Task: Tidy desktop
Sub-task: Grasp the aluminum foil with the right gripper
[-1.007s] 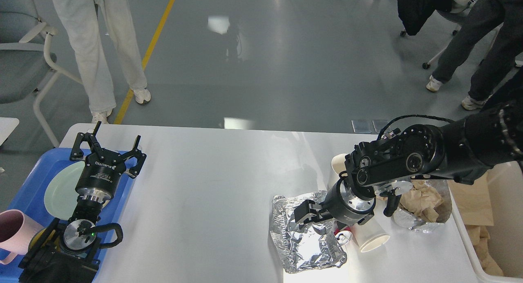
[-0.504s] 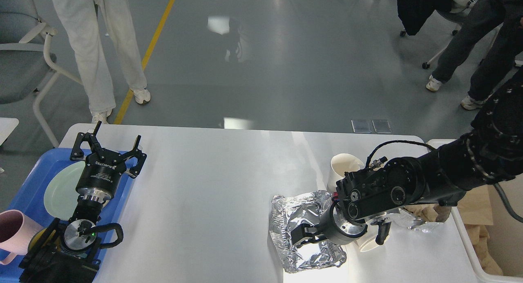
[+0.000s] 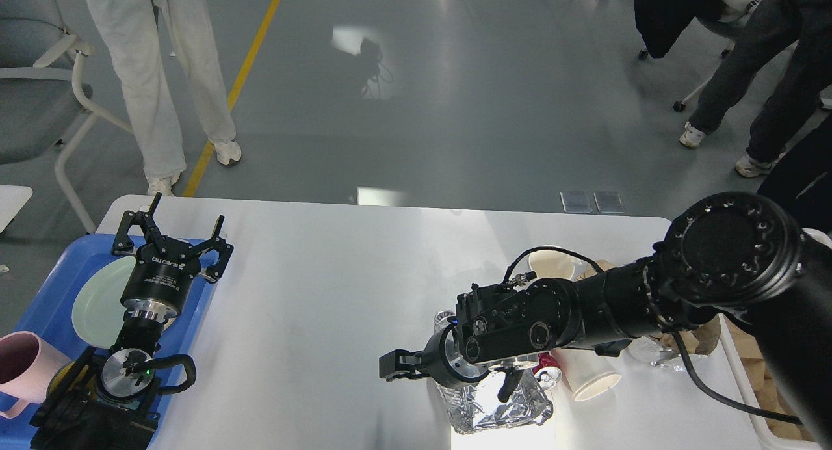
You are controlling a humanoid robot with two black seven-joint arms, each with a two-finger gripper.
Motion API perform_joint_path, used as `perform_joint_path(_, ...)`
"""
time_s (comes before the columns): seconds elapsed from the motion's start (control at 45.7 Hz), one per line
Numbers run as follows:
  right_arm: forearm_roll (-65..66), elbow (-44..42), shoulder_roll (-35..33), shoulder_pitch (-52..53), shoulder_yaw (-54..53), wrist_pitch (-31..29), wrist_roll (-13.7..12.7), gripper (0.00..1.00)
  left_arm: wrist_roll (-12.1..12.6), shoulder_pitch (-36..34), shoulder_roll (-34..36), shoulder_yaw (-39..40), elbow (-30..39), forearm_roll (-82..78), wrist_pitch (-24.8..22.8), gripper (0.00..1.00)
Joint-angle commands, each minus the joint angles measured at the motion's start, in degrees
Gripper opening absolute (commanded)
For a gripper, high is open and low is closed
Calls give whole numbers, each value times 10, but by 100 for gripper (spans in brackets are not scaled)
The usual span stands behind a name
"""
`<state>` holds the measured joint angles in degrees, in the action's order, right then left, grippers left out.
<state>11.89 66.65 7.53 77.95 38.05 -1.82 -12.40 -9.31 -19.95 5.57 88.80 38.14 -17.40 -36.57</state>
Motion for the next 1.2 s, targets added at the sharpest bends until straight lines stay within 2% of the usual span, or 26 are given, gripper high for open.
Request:
perform_joint_path(0.0, 2, -14, 16, -6, 4, 3, -7, 97, 0, 0, 0, 0, 0, 0, 0, 97)
perform_joint_path(0.109, 5, -56, 33, -28, 18, 8, -21, 94, 0, 0, 0, 0, 0, 0, 0, 97)
perform_joint_path(0.219, 5, -72, 40, -45, 47, 13, -21, 93, 0, 0, 0, 0, 0, 0, 0, 97)
perform_joint_path(0.416, 7, -74, 41, -49, 72, 16, -22, 86, 0, 0, 0, 0, 0, 0, 0, 97)
perform_joint_path(0.569, 26, -74, 40, -56, 80, 16, -21, 71, 0, 0, 0, 0, 0, 0, 0, 97)
perform_joint_path(0.613, 29, -74, 40, -61, 79, 16, -21, 63, 0, 0, 0, 0, 0, 0, 0, 97)
perform_joint_path(0.635, 29, -73, 40, -62, 79, 16, -20, 55, 0, 0, 0, 0, 0, 0, 0, 97)
perform_joint_path(0.701, 29, -71, 40, -63, 79, 11, -19, 23, 0, 0, 0, 0, 0, 0, 0, 97)
perform_joint_path(0.744, 28, -71, 41, -63, 78, 9, -19, 8, 0, 0, 0, 0, 0, 0, 0, 97)
perform_joint_path(0.788, 28, -68, 41, -63, 77, 10, -19, 0, 0, 0, 0, 0, 0, 0, 0, 97)
perform_joint_path(1.182, 21, -62, 41, -61, 71, 21, -19, 0, 0, 0, 0, 0, 0, 0, 0, 97)
